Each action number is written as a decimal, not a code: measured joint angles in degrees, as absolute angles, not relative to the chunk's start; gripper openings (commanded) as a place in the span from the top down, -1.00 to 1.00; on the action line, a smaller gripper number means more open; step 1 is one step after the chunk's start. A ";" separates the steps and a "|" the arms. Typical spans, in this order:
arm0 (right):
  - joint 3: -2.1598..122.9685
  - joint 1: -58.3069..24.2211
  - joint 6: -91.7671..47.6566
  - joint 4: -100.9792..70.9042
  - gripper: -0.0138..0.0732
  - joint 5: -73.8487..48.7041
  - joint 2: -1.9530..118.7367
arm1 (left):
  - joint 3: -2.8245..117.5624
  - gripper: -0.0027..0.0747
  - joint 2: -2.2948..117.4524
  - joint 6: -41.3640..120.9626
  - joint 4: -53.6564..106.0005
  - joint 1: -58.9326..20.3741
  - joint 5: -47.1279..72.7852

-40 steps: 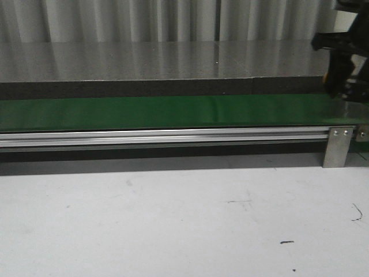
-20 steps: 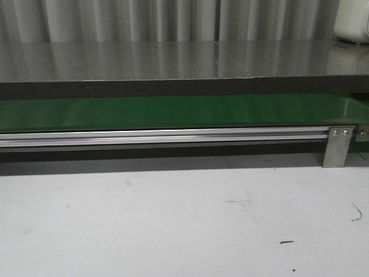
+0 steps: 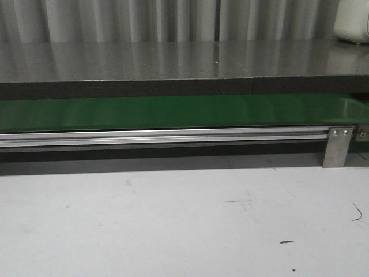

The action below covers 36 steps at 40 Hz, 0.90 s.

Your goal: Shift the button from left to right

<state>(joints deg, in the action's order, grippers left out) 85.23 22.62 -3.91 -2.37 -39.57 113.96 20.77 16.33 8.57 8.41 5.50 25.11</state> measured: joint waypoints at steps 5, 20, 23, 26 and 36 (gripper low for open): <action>85.23 22.62 -3.91 -2.35 -0.52 -40.26 111.34 | 20.77 0.99 16.33 8.57 8.41 5.50 25.11; 85.23 12.68 -3.91 -2.59 0.59 -42.23 95.93 | 20.77 0.99 16.33 8.57 8.41 5.50 25.11; 84.99 9.10 -3.91 -2.97 0.73 -42.52 92.84 | 20.77 0.99 16.33 8.57 8.41 5.50 25.11; 84.10 5.64 -3.91 -3.21 0.79 -42.61 89.63 | 20.77 0.99 16.33 8.57 8.41 5.50 25.11; 73.57 -4.03 -3.91 -3.81 0.82 -39.01 76.80 | 20.77 0.99 16.33 8.57 8.41 5.50 25.11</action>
<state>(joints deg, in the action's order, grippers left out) 73.57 -4.03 -3.91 -3.81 -39.01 76.80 20.77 16.33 8.57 8.41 5.50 25.11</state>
